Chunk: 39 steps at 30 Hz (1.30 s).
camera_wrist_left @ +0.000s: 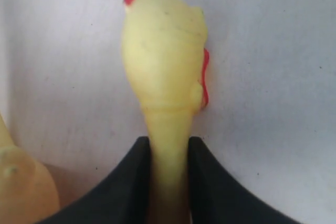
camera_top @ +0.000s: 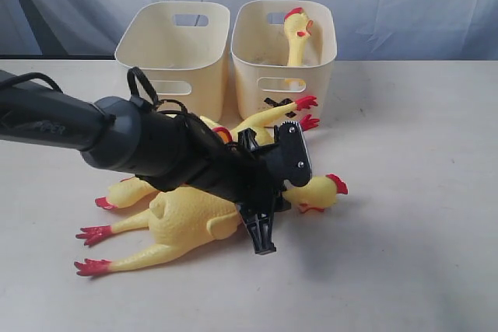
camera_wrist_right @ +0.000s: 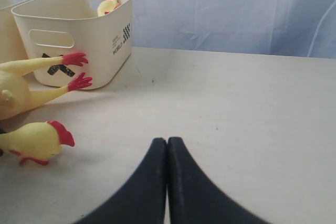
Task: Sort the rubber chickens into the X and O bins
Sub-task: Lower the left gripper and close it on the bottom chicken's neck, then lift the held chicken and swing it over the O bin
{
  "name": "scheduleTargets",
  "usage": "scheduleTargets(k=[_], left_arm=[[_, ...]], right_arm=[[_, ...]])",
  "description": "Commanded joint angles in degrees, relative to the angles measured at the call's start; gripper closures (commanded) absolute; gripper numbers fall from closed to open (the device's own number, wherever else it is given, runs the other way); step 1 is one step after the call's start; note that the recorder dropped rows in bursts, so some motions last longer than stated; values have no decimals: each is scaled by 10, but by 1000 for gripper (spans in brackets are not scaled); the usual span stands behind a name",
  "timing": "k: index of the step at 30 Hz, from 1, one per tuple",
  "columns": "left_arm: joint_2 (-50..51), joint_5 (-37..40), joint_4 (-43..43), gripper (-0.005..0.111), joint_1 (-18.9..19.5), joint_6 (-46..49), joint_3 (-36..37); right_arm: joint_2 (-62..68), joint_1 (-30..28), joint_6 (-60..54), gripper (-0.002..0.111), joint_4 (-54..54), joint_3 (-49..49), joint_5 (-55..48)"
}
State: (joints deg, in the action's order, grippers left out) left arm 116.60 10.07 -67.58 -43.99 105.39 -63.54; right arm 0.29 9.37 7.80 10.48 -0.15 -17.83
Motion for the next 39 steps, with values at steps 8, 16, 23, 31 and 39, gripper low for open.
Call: scheduleTargets(k=[8,16,23,31,39], left_arm=[[-18,105,12,107,-2,-73,-3],[-159,240,300,107,-2,-406,-3],[-288,203,458,107,-2,-477,-3],[-299,-65,473,107,22,-502,-10],[-299,-281,430,107,114,-516,-48]], right_arm=[[-3,0,-1,109,-1,1,4],[-3,0,-1,109,-1,1,4],[-3,0,-1,109,-1,1,4],[-3,0,-1,109,-1,1,4],[-3,0,-1,109,-1,1,4]])
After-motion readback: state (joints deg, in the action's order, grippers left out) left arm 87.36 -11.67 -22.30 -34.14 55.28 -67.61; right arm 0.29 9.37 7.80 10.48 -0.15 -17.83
